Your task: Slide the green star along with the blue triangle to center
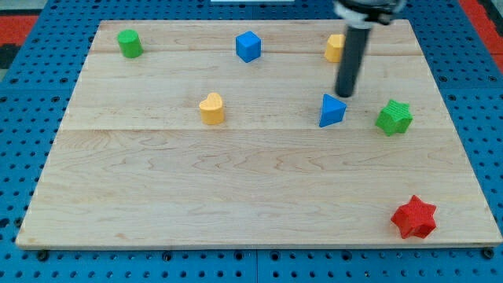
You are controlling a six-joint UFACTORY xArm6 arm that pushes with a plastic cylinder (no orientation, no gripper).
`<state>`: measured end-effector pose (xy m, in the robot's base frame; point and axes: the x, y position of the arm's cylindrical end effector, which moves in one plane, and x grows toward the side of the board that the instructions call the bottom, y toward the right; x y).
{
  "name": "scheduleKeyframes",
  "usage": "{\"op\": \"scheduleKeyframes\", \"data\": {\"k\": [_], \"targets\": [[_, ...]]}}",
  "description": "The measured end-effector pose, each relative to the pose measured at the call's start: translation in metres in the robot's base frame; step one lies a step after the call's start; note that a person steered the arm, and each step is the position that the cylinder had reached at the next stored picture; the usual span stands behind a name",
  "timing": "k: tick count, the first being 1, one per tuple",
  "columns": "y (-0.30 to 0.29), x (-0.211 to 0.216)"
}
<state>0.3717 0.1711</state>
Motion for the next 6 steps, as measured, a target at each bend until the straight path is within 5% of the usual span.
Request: {"op": "scheduleKeyframes", "data": {"k": [2,3,5,6], "targets": [[0.068,0.044],[0.044,0.078],[-0.133,0.050],[-0.098,0.071]]}}
